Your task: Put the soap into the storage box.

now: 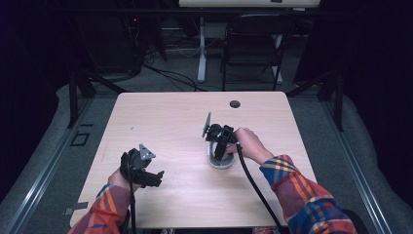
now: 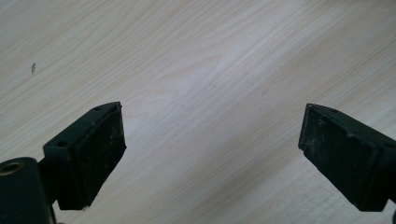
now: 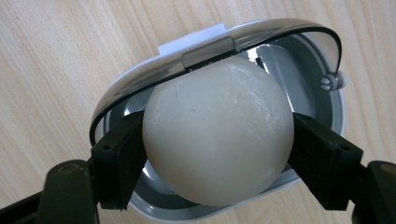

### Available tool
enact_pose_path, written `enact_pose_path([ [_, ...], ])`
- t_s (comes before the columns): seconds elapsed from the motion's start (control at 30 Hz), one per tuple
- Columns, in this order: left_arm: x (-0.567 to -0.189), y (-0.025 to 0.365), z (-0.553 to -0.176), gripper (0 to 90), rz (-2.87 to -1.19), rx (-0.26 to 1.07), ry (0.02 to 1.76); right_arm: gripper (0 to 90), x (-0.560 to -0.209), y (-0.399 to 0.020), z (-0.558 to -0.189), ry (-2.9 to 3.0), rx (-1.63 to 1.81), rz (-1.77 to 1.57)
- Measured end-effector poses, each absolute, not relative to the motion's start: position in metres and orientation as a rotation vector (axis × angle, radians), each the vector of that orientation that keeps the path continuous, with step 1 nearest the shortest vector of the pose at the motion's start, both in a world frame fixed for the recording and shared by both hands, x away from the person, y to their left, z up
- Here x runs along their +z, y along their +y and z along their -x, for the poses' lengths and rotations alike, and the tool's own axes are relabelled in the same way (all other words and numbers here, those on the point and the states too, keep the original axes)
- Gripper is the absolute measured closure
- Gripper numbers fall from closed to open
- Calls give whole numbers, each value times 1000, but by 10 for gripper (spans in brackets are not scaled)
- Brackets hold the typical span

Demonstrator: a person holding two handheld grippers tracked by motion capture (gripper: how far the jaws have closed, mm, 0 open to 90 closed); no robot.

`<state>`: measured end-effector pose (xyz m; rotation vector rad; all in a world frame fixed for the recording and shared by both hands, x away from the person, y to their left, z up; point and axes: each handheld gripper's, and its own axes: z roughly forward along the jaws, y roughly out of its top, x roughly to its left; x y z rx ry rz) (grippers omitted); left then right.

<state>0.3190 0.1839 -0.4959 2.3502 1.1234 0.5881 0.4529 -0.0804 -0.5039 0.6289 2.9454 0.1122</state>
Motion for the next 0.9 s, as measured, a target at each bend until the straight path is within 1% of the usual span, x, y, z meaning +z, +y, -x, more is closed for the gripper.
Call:
enact_pose_path([
  [0.37,-496,184,-319,72,-2351,587,1124,166,-496,-86,-449,2938,125,-636],
  [0.4,-496,184,-319,72,-2351,588,1123,146,-494,-88,-447,2928,143,-639],
  [0.6,-496,184,-319,72,-2351,588,1124,132,-486,-95,-440,2920,188,-631],
  [0.7,-496,184,-319,72,-2351,588,1124,107,-483,-99,-437,2914,220,-638],
  [0.77,-496,184,-319,72,-2351,588,1124,48,-477,-106,-433,2906,240,-633],
  [0.9,-496,184,-319,72,-2357,583,1124,20,-473,-113,-429,2897,248,-634],
])
